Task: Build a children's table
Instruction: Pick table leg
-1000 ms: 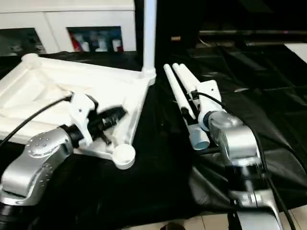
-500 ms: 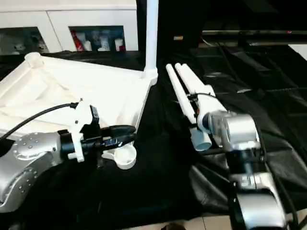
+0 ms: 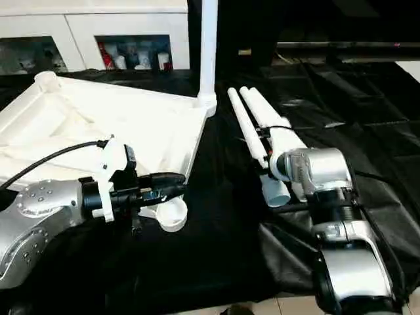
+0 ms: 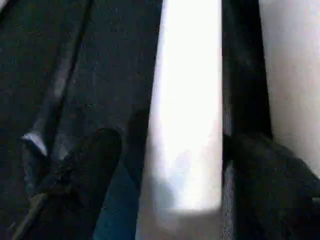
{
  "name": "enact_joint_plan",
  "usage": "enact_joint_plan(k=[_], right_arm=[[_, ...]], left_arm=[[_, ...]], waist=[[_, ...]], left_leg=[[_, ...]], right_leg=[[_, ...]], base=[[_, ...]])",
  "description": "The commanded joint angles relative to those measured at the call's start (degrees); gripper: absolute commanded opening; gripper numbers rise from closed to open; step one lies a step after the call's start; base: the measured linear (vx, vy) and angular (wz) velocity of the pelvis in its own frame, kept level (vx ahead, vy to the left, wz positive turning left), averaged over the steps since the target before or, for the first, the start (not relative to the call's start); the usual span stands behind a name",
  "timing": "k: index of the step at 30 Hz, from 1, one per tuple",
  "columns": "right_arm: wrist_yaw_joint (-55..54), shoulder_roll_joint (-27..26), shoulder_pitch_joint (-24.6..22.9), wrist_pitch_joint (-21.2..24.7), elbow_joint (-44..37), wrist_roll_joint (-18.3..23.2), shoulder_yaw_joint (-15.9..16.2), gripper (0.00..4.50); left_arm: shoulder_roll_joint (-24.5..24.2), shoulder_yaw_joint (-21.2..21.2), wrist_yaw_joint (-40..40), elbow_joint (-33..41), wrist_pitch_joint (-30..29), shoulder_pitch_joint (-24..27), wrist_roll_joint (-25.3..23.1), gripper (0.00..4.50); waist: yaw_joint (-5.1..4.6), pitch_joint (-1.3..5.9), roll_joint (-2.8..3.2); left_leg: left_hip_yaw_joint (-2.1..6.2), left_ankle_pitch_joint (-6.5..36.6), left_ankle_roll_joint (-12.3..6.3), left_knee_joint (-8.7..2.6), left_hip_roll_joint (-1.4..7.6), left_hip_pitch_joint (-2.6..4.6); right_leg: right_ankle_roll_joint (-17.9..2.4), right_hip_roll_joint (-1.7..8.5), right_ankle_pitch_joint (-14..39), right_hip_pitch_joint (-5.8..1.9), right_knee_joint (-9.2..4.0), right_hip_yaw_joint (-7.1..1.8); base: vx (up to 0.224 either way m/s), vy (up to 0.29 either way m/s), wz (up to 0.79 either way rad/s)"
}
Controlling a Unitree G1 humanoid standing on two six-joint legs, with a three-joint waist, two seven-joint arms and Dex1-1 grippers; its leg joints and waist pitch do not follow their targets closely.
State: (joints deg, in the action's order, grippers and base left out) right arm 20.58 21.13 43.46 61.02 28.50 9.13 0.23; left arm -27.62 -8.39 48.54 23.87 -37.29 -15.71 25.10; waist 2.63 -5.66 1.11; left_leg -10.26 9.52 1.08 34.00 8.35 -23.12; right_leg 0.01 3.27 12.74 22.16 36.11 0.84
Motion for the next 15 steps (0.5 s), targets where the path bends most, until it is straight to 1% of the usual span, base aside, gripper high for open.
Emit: enact_joint_plan(k=[1,3,4,7,8,9,12,13,14,15], right_arm=[[1.0,-0.1,1.2,0.0,1.7,0.4,-0.8,3.56],[1.4,-0.4,1.5,0.0,2.6,0.5,-0.8,3.41],[1.6,-0.5,1.8,-0.1,3.3,0.7,-0.8,3.41],[2.7,-0.8,2.4,0.3,4.1,1.2,-0.3,3.05],[3.1,-0.9,2.7,0.4,4.4,1.3,-0.2,3.01],[3.2,-1.0,2.9,0.4,4.6,1.4,0.0,2.98],[3.9,-1.3,3.4,0.8,4.9,1.5,0.2,2.98],[4.1,-1.3,3.6,0.7,5.2,1.4,0.4,2.98],[4.7,-1.4,3.8,0.8,5.7,1.4,0.7,2.98],[5.0,-1.6,3.9,0.9,6.0,1.4,1.0,2.98]], left_arm=[[-0.4,-0.8,0.4,1.0,-0.3,-0.5,0.1,1.03],[-0.5,-0.8,0.4,1.0,-0.2,-0.6,0.1,1.03],[-0.5,-0.9,0.3,1.0,0.0,-0.6,0.1,1.03],[-0.6,-0.9,0.2,1.1,0.1,-0.6,0.2,1.03],[-0.7,-0.9,0.1,1.1,0.2,-0.7,0.2,1.03],[-0.7,-0.9,0.1,1.1,0.2,-0.7,0.2,1.03],[-0.7,-0.7,0.0,1.2,0.4,-0.6,0.3,1.03],[-0.7,-0.8,0.0,1.2,0.5,-0.6,0.3,1.03],[-0.6,-0.9,-0.1,1.1,0.7,-0.7,0.1,1.03],[-0.6,-0.9,-0.1,1.1,0.8,-0.7,0.1,1.03]], waist=[[0.15,4.06,-0.66],[0.21,4.03,-0.64],[0.2,4.12,-0.84],[0.32,4.17,-0.71],[0.3,4.18,-0.72],[0.35,4.24,-0.88],[0.43,4.2,-0.82],[0.41,4.34,-1.07],[0.41,4.36,-1.14],[0.44,4.35,-0.91]], left_leg=[[1.17,6.2,0.01,-3.52,3.97,1.85],[1.15,6.2,-0.16,-3.51,3.97,1.82],[1.13,6.1,-0.25,-3.51,4.01,1.83],[1.09,5.5,-0.52,-3.42,4.0,1.81],[1.11,5.4,-0.56,-3.42,4.02,1.79],[1.04,5.1,-0.82,-3.39,4.03,1.81],[1.01,5.4,-0.89,-3.4,4.04,1.81],[0.96,5.5,-0.79,-3.39,4.09,1.86],[0.99,5.5,-0.77,-3.39,4.11,1.86],[0.96,5.5,-0.6,-3.37,4.1,1.85]], right_leg=[[-15.0,4.31,2.0,-2.14,-3.77,-2.19],[-15.0,4.34,2.1,-2.12,-3.8,-2.19],[-15.1,4.33,2.1,-2.18,-3.77,-2.17],[-15.2,4.35,1.5,-2.15,-3.67,-2.17],[-15.2,4.38,1.3,-2.16,-3.64,-2.16],[-15.3,4.37,1.2,-2.17,-3.61,-2.14],[-15.3,4.36,1.6,-2.12,-3.65,-2.14],[-15.3,4.36,1.9,-2.17,-3.66,-2.13],[-15.3,4.4,2.1,-2.17,-3.6,-2.12],[-15.3,4.36,2.2,-2.07,-3.62,-2.1]], base=[[0.0,0.0,0.0],[0.0,0.0,0.0],[0.0,0.0,0.0],[0.0,0.0,0.0],[0.0,0.0,0.0],[0.0,0.0,0.0],[0.0,0.0,0.0],[0.0,0.0,0.0],[0.0,0.0,0.0],[0.0,0.0,0.0]])
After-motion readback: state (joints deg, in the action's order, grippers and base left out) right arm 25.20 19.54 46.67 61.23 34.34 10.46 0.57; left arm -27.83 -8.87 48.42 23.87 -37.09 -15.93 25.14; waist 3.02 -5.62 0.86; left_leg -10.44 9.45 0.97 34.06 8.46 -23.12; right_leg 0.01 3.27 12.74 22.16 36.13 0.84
